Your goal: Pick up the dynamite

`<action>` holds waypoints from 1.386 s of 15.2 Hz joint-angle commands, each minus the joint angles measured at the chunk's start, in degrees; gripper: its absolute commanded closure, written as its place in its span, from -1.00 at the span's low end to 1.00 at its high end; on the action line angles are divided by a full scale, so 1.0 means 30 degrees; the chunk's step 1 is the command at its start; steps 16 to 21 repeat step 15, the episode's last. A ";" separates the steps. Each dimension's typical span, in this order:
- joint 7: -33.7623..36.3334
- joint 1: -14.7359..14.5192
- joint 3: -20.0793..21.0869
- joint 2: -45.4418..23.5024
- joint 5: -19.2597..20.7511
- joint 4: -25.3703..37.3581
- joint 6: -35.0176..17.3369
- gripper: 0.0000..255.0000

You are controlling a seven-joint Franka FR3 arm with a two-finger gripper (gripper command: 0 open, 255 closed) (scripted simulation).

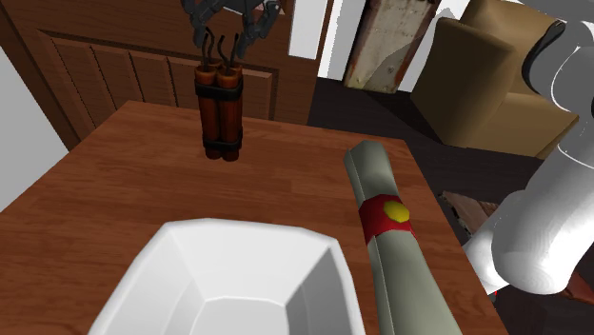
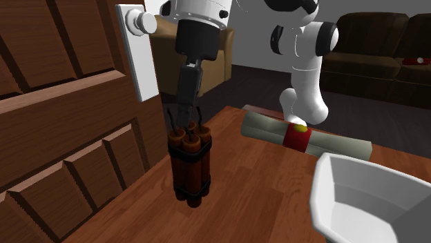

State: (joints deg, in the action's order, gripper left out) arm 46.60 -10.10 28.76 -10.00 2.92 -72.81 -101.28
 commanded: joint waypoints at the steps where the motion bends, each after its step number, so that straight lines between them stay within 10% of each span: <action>1: 0.0109 -0.0163 0.0037 -0.0342 0.0218 0.0966 0.0649 1.00; 13: 0.0755 -0.2754 0.0070 -0.4388 0.2727 1.0368 0.6255 1.00; 21: 0.0754 -0.2858 0.0038 -0.4507 0.2789 1.0623 0.6388 1.00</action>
